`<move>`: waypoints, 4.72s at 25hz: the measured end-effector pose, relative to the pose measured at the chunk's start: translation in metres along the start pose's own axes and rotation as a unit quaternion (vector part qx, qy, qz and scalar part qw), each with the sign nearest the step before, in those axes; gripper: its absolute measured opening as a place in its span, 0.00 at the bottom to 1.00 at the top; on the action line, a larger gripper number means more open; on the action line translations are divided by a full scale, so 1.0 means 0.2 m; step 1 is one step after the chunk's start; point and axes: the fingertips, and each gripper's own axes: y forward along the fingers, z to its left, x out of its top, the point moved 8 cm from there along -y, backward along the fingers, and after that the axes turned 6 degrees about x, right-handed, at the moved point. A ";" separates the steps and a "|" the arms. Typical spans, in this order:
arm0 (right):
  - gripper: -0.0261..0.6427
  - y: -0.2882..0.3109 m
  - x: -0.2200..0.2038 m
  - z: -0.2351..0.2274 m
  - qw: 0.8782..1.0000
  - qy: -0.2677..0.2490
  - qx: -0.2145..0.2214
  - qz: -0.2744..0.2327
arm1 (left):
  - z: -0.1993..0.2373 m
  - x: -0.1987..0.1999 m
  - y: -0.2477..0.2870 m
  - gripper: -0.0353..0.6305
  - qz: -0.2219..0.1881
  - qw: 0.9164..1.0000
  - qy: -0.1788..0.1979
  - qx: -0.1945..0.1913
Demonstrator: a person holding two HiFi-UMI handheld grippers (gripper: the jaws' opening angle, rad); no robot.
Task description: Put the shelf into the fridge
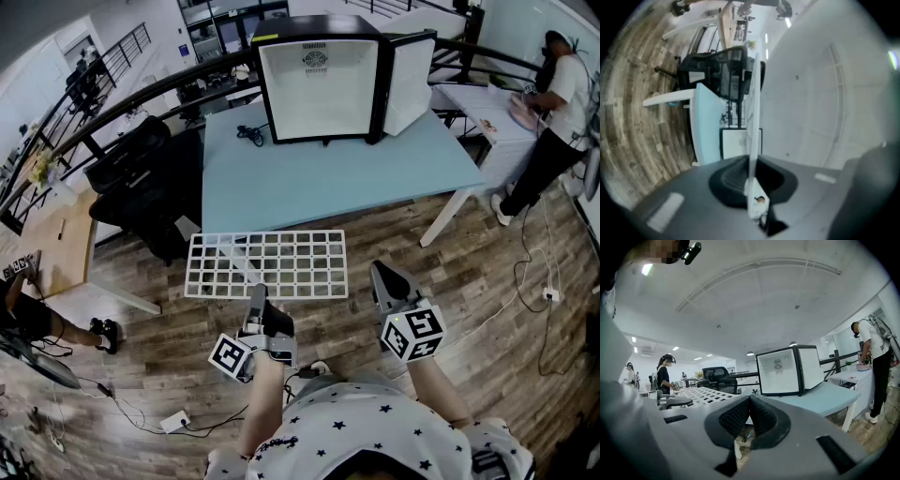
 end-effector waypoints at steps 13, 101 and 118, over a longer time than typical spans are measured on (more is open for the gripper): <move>0.07 -0.02 0.01 0.00 1.000 -0.006 -0.013 0.001 | 0.01 0.01 0.04 0.10 0.007 1.000 -0.001 -0.004; 0.33 1.40 0.16 -1.45 0.995 -0.009 0.060 0.081 | 0.22 -0.31 2.38 0.11 0.071 0.997 -0.025 0.022; 0.33 1.56 0.18 -1.62 0.997 0.007 0.042 0.058 | 0.21 -0.31 2.59 0.11 0.092 0.995 -0.024 0.022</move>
